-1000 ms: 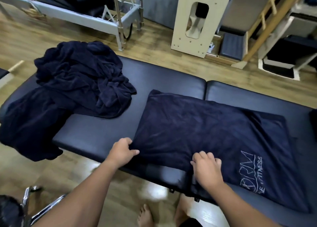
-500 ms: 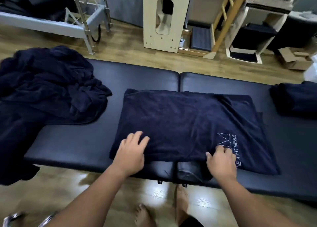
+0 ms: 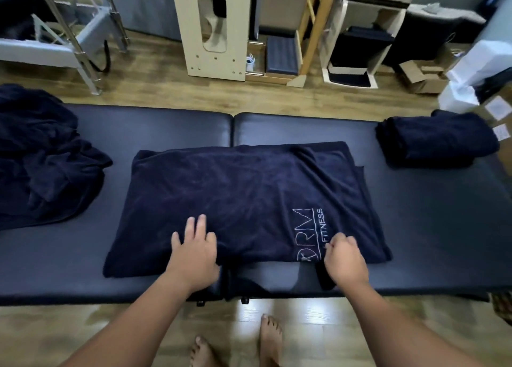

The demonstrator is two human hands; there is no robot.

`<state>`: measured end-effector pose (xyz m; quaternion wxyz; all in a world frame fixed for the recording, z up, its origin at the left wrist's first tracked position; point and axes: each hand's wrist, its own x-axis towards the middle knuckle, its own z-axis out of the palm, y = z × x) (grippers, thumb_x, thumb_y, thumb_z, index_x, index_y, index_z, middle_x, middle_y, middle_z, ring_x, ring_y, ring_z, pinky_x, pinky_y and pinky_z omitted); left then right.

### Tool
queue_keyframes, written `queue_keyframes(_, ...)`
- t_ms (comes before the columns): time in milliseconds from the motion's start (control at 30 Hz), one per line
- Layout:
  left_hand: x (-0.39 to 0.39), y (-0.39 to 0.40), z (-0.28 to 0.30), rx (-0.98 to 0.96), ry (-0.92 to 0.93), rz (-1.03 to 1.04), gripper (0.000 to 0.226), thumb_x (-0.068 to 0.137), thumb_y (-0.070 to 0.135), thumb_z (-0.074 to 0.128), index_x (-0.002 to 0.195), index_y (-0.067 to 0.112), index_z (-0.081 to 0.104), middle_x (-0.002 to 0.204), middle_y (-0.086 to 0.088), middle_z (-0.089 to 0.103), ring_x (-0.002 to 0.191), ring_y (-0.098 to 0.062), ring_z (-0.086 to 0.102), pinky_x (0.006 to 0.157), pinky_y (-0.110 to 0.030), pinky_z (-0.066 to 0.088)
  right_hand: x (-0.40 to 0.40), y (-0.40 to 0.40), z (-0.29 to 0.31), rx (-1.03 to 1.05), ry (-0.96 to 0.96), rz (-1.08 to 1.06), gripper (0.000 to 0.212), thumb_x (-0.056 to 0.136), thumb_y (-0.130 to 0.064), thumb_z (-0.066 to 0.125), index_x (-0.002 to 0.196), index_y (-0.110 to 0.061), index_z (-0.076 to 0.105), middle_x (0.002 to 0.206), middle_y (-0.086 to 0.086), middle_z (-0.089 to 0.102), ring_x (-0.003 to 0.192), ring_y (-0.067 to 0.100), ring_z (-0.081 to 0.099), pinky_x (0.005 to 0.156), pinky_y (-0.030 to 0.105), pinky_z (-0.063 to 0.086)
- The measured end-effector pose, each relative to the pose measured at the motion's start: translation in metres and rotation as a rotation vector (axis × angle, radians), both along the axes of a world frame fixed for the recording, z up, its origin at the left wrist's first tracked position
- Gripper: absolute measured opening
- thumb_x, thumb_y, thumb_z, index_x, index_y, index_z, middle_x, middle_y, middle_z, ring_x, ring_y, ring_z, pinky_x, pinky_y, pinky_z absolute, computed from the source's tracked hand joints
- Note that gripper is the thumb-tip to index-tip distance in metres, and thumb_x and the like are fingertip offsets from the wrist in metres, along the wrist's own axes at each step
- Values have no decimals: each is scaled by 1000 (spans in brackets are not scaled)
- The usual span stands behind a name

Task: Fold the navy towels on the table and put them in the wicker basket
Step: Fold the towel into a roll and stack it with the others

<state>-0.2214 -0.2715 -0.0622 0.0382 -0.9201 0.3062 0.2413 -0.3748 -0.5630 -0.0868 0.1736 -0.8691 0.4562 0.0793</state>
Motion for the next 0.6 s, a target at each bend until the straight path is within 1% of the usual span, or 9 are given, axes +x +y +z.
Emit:
queue_keyframes(100, -8, -38, -2, -68, 142, -127, 75, 96, 44, 51, 156, 49, 6, 166, 11, -23, 151, -38, -21, 114, -73, 8, -6, -28, 2, -30, -52, -230, 34, 99, -27, 59, 122, -6, 46, 133, 19, 38, 89, 45, 63, 73, 43, 43)
queue_keyframes(133, -12, -50, -4, -46, 169, -151, 72, 97, 49, 50, 154, 52, 7, 165, 15, -23, 150, -39, -24, 112, -75, 5, -8, -38, 2, -18, -39, -275, 37, 99, -28, 59, 123, -4, 45, 134, 21, 38, 90, 46, 62, 73, 44, 43)
queue_keyframes(200, -17, -72, -8, -24, 164, -199, 59, 98, 51, 48, 152, 44, 24, 167, 14, -17, 152, -33, -23, 112, -76, 4, -12, -61, -1, -4, 15, -268, 30, 101, -28, 55, 118, -3, 47, 129, 22, 45, 95, 46, 62, 73, 44, 43)
queue_keyframes(300, -18, -95, -3, -48, 132, -210, 41, 100, 45, 47, 137, 27, 48, 167, 6, 11, 156, -25, 1, 117, -70, 9, -14, -87, 0, -28, 42, -172, 13, 101, -23, 52, 103, -10, 52, 113, 15, 58, 95, 39, 62, 76, 42, 49)
queue_keyframes(367, -14, -110, 3, -25, 55, -242, 37, 100, 46, 45, 129, 25, 53, 150, 5, 35, 144, -24, 28, 117, -67, 17, -10, -98, 3, -41, 48, -154, 5, 96, -18, 51, 97, -14, 53, 107, 10, 60, 91, 34, 62, 77, 41, 52)
queue_keyframes(400, -11, -116, 6, -12, 25, -258, 38, 100, 46, 45, 131, 25, 51, 140, 5, 40, 135, -22, 36, 117, -65, 20, -7, -99, 4, -34, 39, -160, 4, 93, -16, 50, 95, -15, 54, 105, 9, 60, 89, 34, 61, 77, 41, 52)
queue_keyframes(433, -8, -125, 8, -13, 14, -263, 41, 101, 46, 45, 137, 26, 46, 135, 4, 41, 130, -22, 38, 117, -63, 22, -3, -101, 4, -21, 12, -172, 7, 90, -17, 50, 94, -15, 55, 104, 9, 60, 89, 34, 61, 77, 41, 52)
queue_keyframes(500, 0, -142, 8, -32, 24, -254, 50, 101, 44, 46, 148, 28, 35, 141, 1, 34, 134, -23, 33, 118, -59, 24, 6, -105, 4, -3, -56, -183, 16, 92, -24, 50, 98, -14, 61, 107, 10, 59, 95, 36, 60, 79, 41, 52)
queue_keyframes(600, 15, -166, 6, -20, 25, -293, 60, 103, 44, 45, 157, 31, 22, 167, -3, 0, 154, -28, 1, 123, -54, 14, 16, -114, 1, -28, -121, -179, 24, 98, -30, 56, 114, -13, 61, 117, 13, 55, 105, 36, 56, 80, 42, 49)
